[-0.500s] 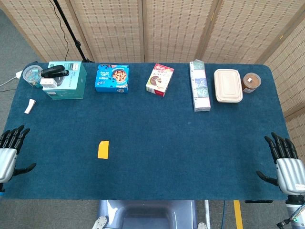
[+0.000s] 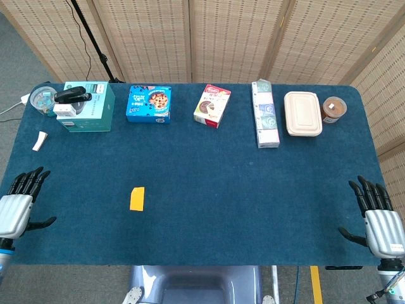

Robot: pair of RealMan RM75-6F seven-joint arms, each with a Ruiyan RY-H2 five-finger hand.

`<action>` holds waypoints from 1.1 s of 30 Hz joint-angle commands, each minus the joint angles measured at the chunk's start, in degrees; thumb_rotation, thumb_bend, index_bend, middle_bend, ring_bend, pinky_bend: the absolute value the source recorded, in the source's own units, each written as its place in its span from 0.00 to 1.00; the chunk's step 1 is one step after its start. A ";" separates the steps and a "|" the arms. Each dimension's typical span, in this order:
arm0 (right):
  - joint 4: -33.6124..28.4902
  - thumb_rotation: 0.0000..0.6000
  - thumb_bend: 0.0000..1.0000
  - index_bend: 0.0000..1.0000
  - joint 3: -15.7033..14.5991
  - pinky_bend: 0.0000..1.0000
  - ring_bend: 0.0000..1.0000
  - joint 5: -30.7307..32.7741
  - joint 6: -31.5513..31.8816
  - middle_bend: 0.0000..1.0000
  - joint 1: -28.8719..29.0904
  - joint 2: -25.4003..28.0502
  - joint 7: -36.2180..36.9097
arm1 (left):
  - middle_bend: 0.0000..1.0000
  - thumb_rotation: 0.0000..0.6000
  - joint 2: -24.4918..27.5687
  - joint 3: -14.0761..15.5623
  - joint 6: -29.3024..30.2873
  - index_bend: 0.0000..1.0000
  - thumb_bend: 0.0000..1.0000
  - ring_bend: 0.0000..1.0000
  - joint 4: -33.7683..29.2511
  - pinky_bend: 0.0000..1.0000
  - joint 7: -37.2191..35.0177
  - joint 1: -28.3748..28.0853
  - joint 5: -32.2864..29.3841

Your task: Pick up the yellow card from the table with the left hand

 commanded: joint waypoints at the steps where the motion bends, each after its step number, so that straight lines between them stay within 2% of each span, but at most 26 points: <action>1: 0.31 1.00 0.00 0.00 -0.13 0.00 0.00 0.38 -0.71 0.00 0.19 -0.10 0.22 | 0.00 1.00 0.33 -1.23 -7.84 0.00 0.06 0.00 -1.87 0.00 -0.73 -4.27 -3.75; 3: 0.75 1.00 0.00 0.00 -0.23 0.00 0.00 0.60 -1.52 0.00 0.47 -0.14 0.37 | 0.00 1.00 0.43 -2.29 -11.83 0.01 0.11 0.00 -3.21 0.00 -0.38 -6.63 -6.22; 5: 0.77 1.00 0.00 0.00 -0.18 0.00 0.00 0.82 -1.94 0.00 0.65 -0.12 0.70 | 0.00 1.00 0.11 -3.12 -14.39 0.07 0.17 0.00 -3.99 0.00 0.85 -8.46 -8.10; 8: 0.85 1.00 0.00 0.00 -0.20 0.00 0.00 0.92 -2.20 0.00 0.74 -0.10 0.92 | 0.00 1.00 -0.80 -4.31 -17.63 0.16 0.21 0.00 -5.13 0.00 5.42 -11.25 -11.89; 11: 0.74 1.00 0.00 0.00 -0.28 0.00 0.00 1.06 -2.57 0.00 0.82 0.10 1.38 | 0.00 1.00 -3.01 -5.84 -19.06 0.24 0.25 0.00 -5.50 0.00 11.83 -14.10 -16.94; 17: 0.61 1.00 0.00 0.00 -0.30 0.00 0.00 1.04 -2.69 0.00 0.86 0.55 2.48 | 0.00 1.00 -7.68 -7.66 -21.52 0.29 0.37 0.00 -5.43 0.00 20.52 -19.19 -27.48; 19: 0.55 1.00 0.00 0.00 -0.32 0.00 0.00 1.12 -2.91 0.00 0.91 0.82 3.24 | 0.00 1.00 -10.56 -8.30 -22.27 0.29 0.39 0.00 -4.71 0.00 23.22 -21.61 -32.00; 24: 0.53 1.00 0.00 0.00 -0.40 0.00 0.00 1.10 -3.24 0.00 1.02 1.21 4.23 | 0.00 1.00 -16.51 -8.65 -21.18 0.31 0.41 0.00 -1.77 0.00 26.13 -24.35 -38.40; 33: 0.53 1.00 0.00 0.00 -0.49 0.00 0.00 1.19 -3.81 0.00 1.26 1.44 5.09 | 0.00 1.00 -21.46 -7.61 -20.00 0.34 0.41 0.00 0.64 0.00 28.82 -26.82 -43.13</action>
